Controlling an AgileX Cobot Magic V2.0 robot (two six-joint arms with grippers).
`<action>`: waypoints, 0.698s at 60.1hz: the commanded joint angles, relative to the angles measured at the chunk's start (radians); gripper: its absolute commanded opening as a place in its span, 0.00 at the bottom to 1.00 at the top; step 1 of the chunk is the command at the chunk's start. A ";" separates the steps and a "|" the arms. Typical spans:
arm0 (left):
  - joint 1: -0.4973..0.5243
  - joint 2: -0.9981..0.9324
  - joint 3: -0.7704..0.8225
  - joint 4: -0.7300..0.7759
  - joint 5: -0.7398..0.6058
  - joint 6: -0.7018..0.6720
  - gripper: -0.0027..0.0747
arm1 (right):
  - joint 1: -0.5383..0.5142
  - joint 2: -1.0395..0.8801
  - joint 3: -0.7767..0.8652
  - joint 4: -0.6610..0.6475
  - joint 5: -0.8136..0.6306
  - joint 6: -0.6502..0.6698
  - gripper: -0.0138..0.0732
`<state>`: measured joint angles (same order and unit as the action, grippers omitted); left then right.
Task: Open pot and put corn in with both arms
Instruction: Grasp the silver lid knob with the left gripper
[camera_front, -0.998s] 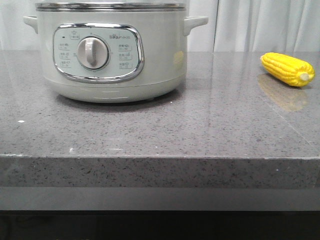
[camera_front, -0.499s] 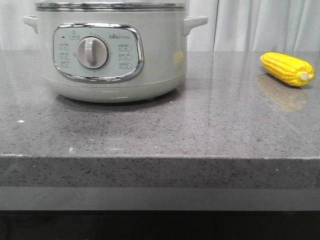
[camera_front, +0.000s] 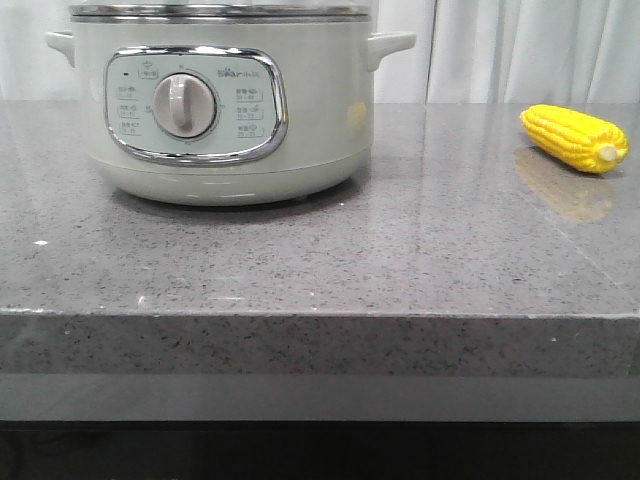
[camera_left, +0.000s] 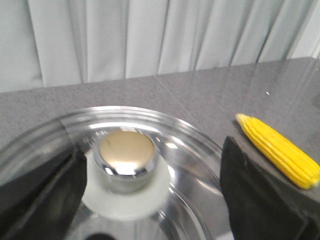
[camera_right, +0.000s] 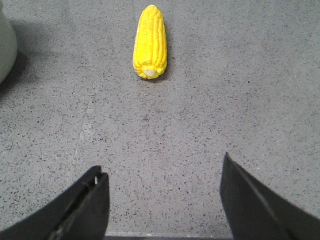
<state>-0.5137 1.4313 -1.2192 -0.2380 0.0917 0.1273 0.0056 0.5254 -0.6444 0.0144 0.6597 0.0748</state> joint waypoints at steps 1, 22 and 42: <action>0.023 0.004 -0.082 -0.007 -0.077 0.002 0.74 | 0.002 0.012 -0.031 0.003 -0.064 -0.004 0.73; 0.027 0.140 -0.203 -0.008 -0.068 0.002 0.74 | 0.002 0.012 -0.031 0.003 -0.064 -0.004 0.73; 0.027 0.201 -0.203 -0.047 -0.068 0.000 0.74 | 0.002 0.012 -0.031 0.003 -0.064 -0.004 0.73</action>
<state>-0.4859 1.6701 -1.3845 -0.2553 0.0937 0.1273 0.0056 0.5254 -0.6444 0.0167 0.6612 0.0748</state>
